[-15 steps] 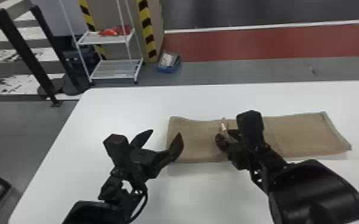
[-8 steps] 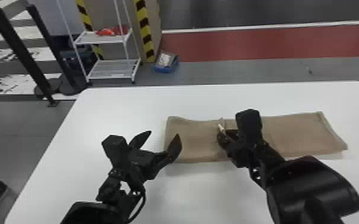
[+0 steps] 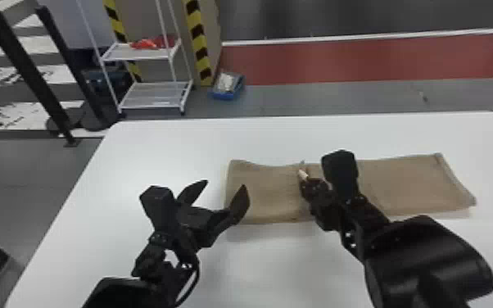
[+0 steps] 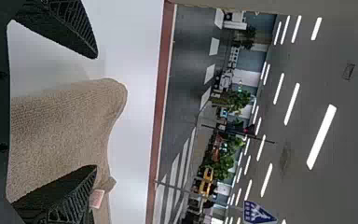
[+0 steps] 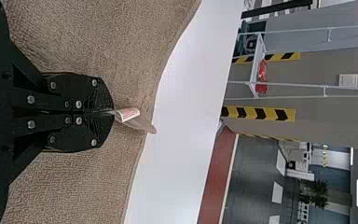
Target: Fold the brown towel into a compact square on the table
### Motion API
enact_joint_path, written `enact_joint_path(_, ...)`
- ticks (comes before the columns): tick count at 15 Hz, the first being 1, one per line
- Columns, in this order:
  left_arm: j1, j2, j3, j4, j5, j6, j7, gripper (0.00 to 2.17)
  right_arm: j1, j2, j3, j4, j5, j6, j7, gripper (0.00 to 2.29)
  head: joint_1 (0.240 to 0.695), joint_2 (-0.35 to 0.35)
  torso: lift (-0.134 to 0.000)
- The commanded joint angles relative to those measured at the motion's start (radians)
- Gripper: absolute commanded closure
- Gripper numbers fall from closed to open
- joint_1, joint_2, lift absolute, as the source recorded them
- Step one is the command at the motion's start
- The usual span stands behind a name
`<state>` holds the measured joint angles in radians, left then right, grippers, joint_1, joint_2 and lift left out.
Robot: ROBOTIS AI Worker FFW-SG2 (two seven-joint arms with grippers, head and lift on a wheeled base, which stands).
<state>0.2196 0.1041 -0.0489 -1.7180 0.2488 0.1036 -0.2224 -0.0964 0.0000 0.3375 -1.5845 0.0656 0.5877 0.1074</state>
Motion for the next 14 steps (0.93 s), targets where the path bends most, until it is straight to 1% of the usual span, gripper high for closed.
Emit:
enact_joint_path(1, 0.001, 0.0, 0.0, 0.0, 0.0, 0.0, 0.0, 0.03, 0.014, 0.001, 0.012, -0.034, 0.014, -0.005, 0.0, 1.14, 0.695, 0.142, -0.123)
enact_joint_path(3, 0.001, 0.0, -0.002, 0.0, 0.0, 0.0, 0.0, 0.03, 0.03, 0.001, 0.029, -0.075, 0.043, -0.021, 0.0, 1.14, 0.695, 0.146, -0.123)
enact_joint_path(5, 0.001, 0.0, -0.005, 0.0, -0.003, 0.0, 0.002, 0.03, 0.046, 0.001, 0.029, -0.109, 0.043, -0.036, 0.0, 1.14, 0.695, 0.155, -0.123)
enact_joint_path(9, 0.001, 0.0, -0.006, 0.0, -0.005, 0.0, 0.002, 0.03, 0.057, 0.001, 0.023, -0.137, 0.042, -0.021, 0.0, 1.14, 0.695, 0.157, -0.123)
enact_joint_path(11, 0.001, 0.0, -0.006, 0.0, -0.008, 0.0, 0.002, 0.03, 0.072, 0.001, -0.021, -0.16, 0.031, -0.021, 0.0, 1.14, 0.695, 0.155, -0.123)
enact_joint_path(13, 0.001, 0.002, -0.005, 0.002, -0.014, 0.0, 0.003, 0.03, 0.112, 0.001, -0.098, -0.249, -0.001, -0.015, 0.012, 1.14, 0.695, 0.143, -0.123)
enact_joint_path(14, 0.001, 0.002, -0.002, 0.002, -0.013, 0.0, 0.003, 0.03, 0.142, 0.001, -0.163, -0.307, -0.029, -0.012, 0.026, 1.14, 0.695, 0.135, -0.123)
